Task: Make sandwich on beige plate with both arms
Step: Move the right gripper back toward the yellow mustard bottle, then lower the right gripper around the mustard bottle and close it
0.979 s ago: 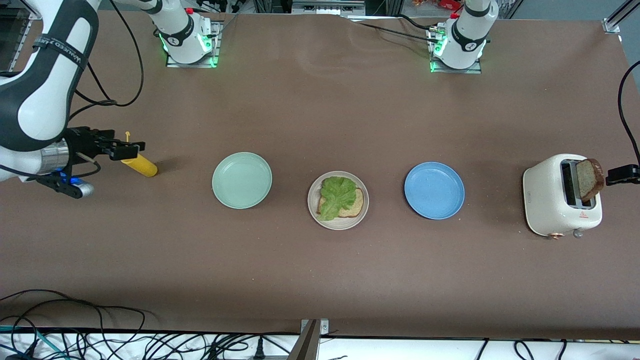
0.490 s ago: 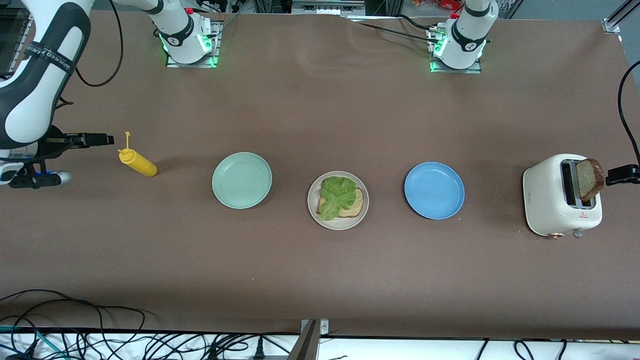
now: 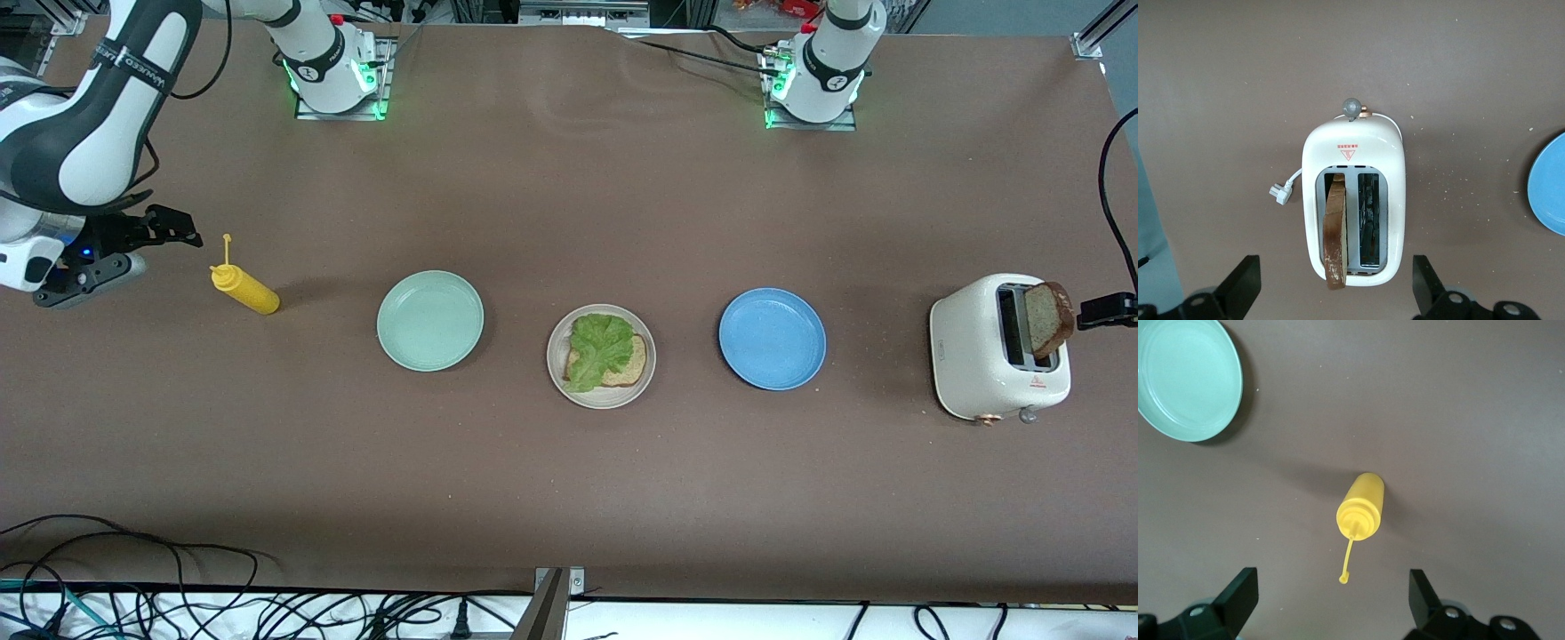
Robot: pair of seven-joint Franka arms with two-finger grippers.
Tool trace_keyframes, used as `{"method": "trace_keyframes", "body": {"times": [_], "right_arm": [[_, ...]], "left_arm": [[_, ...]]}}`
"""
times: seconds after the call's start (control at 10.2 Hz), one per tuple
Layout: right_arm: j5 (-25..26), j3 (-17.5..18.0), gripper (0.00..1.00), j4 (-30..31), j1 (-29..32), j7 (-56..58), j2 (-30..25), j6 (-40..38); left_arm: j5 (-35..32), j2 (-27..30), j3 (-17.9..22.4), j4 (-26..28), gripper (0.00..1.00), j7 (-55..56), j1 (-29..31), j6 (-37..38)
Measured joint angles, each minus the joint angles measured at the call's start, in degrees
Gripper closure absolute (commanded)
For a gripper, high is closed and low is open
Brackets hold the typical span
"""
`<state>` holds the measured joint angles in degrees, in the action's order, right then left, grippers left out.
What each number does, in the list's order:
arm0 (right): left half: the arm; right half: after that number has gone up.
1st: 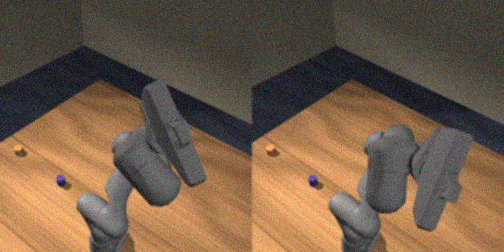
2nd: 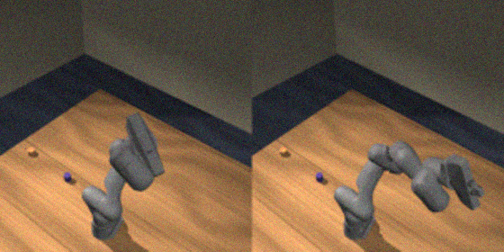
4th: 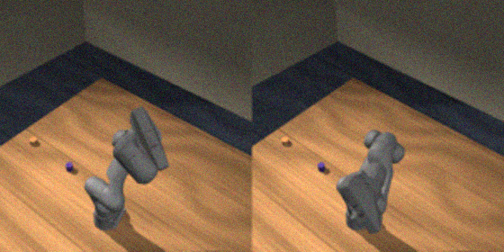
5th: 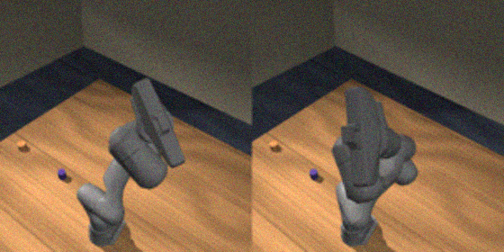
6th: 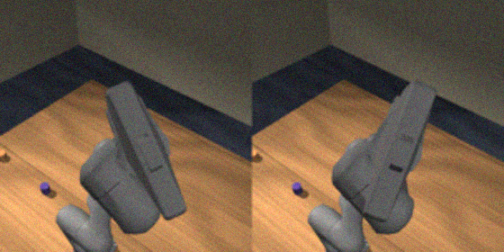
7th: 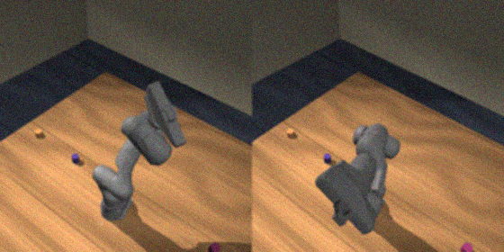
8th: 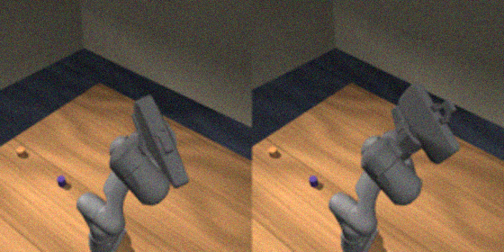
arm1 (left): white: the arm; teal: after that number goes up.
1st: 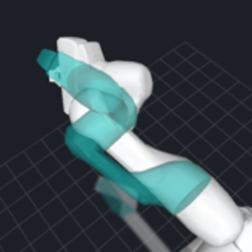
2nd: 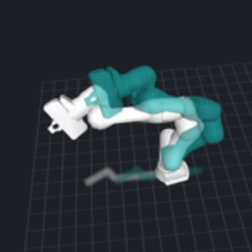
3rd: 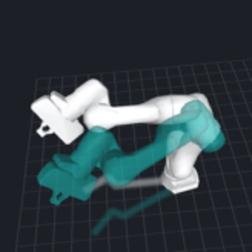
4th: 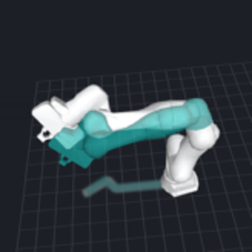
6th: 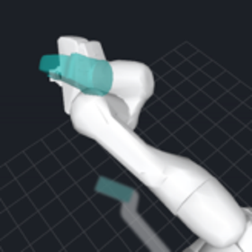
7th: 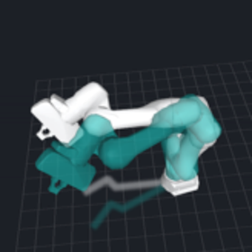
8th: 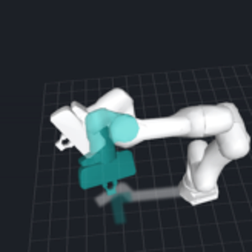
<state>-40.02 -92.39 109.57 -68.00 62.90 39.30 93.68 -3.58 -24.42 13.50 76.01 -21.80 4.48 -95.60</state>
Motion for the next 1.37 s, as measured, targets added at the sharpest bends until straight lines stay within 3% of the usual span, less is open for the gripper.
{"method": "trace_keyframes", "body": {"times": [0.49,0.78,0.88,1.27,1.37], "right_arm": [[-10.88,-3.17,0.00,9.79,1.22,25.97,-0.02,3.70],[-16.31,-2.85,0.00,13.62,8.46,44.92,-0.05,3.63],[-18.69,-0.80,0.00,14.12,12.23,50.72,-0.15,3.56],[-29.52,17.55,0.00,13.63,30.74,66.45,0.17,2.55],[-30.47,19.76,0.00,13.13,32.55,67.40,0.19,2.44]], "left_arm": [[0.00,0.00,-0.04,0.00,0.00,0.00,-0.01,0.00],[0.00,0.00,-0.05,0.00,0.00,0.00,-0.01,0.00],[0.00,0.00,-0.04,0.00,0.00,0.00,-0.01,0.00],[0.00,0.00,-0.06,0.00,0.00,0.00,-0.02,0.00],[0.00,0.00,-0.05,0.00,0.00,0.00,-0.01,0.00]]}}
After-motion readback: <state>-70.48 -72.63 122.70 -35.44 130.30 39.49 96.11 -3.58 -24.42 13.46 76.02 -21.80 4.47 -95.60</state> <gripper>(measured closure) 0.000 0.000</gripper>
